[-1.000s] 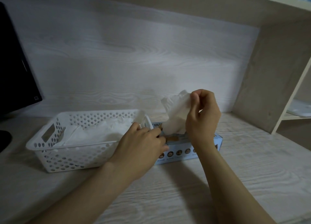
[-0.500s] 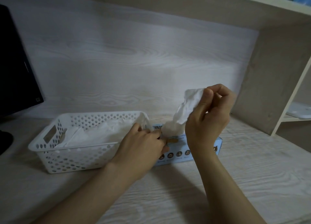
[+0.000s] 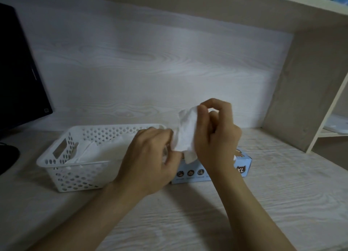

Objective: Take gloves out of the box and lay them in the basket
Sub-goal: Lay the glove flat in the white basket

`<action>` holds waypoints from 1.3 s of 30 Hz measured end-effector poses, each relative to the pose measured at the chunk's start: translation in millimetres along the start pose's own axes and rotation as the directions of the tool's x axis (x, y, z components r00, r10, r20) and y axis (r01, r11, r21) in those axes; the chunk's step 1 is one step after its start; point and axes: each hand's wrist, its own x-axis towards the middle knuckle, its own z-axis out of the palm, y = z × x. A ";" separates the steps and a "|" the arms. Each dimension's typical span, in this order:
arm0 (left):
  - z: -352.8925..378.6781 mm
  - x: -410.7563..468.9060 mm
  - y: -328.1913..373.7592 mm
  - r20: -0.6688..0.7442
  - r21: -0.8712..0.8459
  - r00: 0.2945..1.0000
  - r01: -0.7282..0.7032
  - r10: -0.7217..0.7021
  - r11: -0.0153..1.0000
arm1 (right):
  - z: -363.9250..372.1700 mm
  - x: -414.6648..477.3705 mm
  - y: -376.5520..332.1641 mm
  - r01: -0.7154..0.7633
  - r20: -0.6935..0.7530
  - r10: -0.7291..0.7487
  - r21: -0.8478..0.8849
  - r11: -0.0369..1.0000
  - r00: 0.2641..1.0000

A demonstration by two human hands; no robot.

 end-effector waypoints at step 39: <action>-37.4 13.3 -37.4 -0.177 -0.236 0.855 0.444 -0.487 0.865 | -2.4 4.0 14.2 -0.697 0.549 0.617 -0.085 0.712 0.564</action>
